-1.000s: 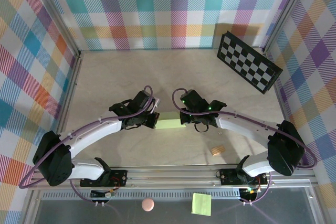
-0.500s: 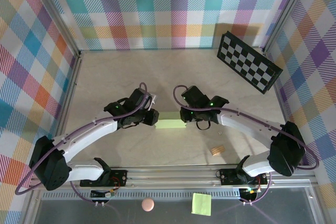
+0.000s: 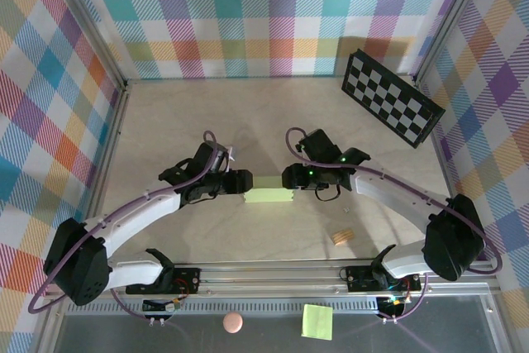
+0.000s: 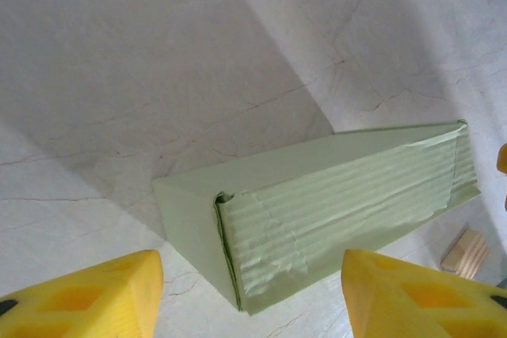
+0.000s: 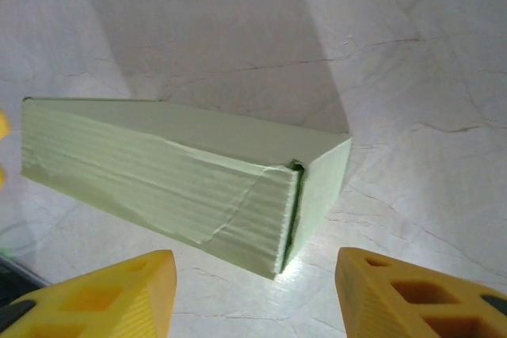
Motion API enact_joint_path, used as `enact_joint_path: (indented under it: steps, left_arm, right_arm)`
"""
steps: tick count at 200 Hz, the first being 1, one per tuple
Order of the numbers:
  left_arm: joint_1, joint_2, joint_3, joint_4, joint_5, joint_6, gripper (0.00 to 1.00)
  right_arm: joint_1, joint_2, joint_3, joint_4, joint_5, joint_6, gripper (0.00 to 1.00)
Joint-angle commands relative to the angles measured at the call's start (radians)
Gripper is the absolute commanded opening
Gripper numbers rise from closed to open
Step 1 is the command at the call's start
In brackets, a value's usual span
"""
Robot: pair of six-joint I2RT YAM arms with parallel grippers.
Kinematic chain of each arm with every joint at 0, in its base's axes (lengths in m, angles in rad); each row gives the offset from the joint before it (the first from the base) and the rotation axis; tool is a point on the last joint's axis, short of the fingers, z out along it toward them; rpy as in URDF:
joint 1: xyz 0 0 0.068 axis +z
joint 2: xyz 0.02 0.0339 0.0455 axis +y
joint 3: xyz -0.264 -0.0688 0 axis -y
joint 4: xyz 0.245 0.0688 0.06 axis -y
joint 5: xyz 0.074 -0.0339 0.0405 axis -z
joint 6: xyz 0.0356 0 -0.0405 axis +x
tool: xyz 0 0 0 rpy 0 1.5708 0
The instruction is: Fold the paper box
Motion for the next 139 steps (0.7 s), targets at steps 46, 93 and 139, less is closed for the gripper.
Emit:
enact_joint_path:
  steps: [46,93,139]
  left_arm:
    - [0.010,0.082,0.022,0.051,0.084,-0.075,0.62]
    - [0.010,0.102,0.053,0.055,0.143,-0.081,0.60]
    - [0.011,0.115,0.135,0.054,0.142,-0.037,0.61]
  right_arm:
    - [-0.029,0.085,0.022,0.034,-0.091,0.032,0.62]
    - [-0.029,0.116,0.052,0.076,-0.154,0.032,0.61]
    - [-0.029,0.125,0.120,0.100,-0.171,-0.030,0.59]
